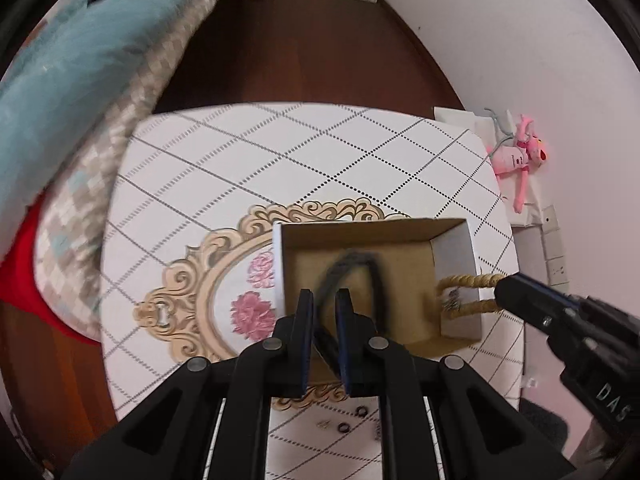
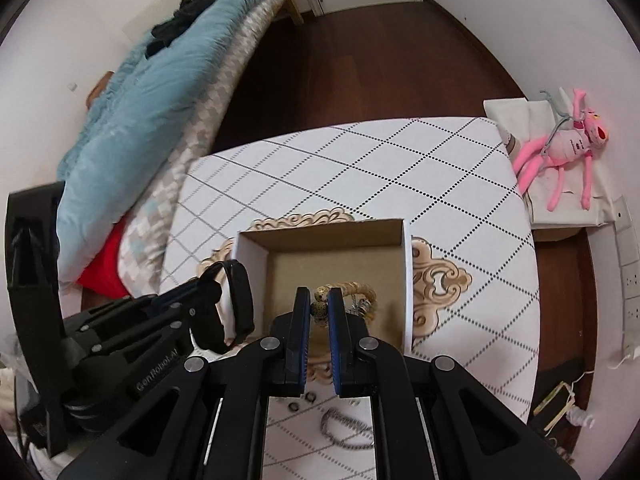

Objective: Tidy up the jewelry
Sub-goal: 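Carry the watch band with the left tool into the box while the right tool carries the bead bracelet in, then open both tools and lift them away from the box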

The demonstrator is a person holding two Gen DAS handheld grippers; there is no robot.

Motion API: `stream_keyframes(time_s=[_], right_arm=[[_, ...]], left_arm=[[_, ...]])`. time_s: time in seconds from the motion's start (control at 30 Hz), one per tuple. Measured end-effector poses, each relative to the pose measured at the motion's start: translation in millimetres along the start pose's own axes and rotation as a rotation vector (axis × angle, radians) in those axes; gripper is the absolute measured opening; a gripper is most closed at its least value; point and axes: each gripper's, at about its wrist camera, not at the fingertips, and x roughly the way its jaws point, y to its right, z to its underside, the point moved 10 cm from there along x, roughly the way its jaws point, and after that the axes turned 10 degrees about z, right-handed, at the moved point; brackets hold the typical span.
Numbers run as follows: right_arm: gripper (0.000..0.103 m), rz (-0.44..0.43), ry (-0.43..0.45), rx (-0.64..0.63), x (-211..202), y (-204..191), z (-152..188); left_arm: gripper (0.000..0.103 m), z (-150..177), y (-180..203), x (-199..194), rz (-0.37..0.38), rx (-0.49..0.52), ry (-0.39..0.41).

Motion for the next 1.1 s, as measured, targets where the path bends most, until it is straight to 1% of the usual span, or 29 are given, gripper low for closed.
stream_keyframes(time_s=[0.07,0.13,0.17,0.2,0.27,0.3,0.33,0.37,0.4,0.47,0.5,0.53,0.57,0.6,0.63,0.7,0.83,1.0,1.1], right_arm=[[0.009,0.001,-0.015,-0.007,11,2,-6],[0.010,-0.019,-0.050,-0.014,21,2,-8],[0.010,-0.019,-0.064,-0.013,25,3,-8],[0.010,-0.014,-0.087,-0.008,31,6,-8],[0.013,0.006,-0.112,0.006,40,15,-7],[0.029,0.007,-0.117,0.011,42,19,-6],[0.047,0.020,-0.112,0.014,43,22,-5],[0.053,0.028,-0.102,0.017,42,24,-5],[0.058,0.040,-0.090,0.020,41,27,-4],[0.058,0.081,-0.066,0.013,37,33,-2],[0.062,0.139,-0.044,-0.005,35,37,1],[0.075,0.192,-0.028,-0.024,34,41,4],[0.083,0.236,-0.016,-0.036,34,43,8],[0.096,0.261,-0.009,-0.043,35,45,12],[0.099,0.286,-0.006,-0.052,37,47,18],[0.099,0.317,-0.012,-0.057,44,50,29],[0.103,0.345,-0.008,-0.051,53,54,44],[0.103,0.371,0.011,-0.043,53,57,48],[0.103,0.375,0.037,-0.034,44,57,48]], left_arm=[[0.011,-6,-4,10,0.002,-0.031,-0.034],[0.018,-11,-6,13,-0.002,-0.042,-0.048],[0.035,-14,-6,12,-0.012,-0.040,-0.045],[0.055,-17,-7,9,-0.021,-0.040,-0.033],[0.075,-21,-7,-2,-0.028,-0.044,0.010],[0.076,-22,-7,-6,-0.037,-0.037,0.023],[0.076,-22,-8,-10,-0.051,-0.029,0.035],[0.078,-24,-10,-12,-0.066,-0.023,0.043],[0.085,-23,-12,-16,-0.091,-0.015,0.062],[0.091,-21,-17,-21,-0.123,0.006,0.098],[0.098,-20,-18,-23,-0.139,0.016,0.119],[0.102,-15,-21,-24,-0.165,0.027,0.144],[0.103,-13,-23,-24,-0.175,0.032,0.155],[0.103,-7,-25,-23,-0.187,0.042,0.167],[0.103,-2,-28,-20,-0.201,0.051,0.165],[0.103,7,-32,-13,-0.224,0.057,0.154],[0.103,23,-37,-1,-0.228,0.053,0.133],[0.103,32,-35,-2,-0.224,0.047,0.138],[0.103,35,-32,-8,-0.227,0.041,0.150]])
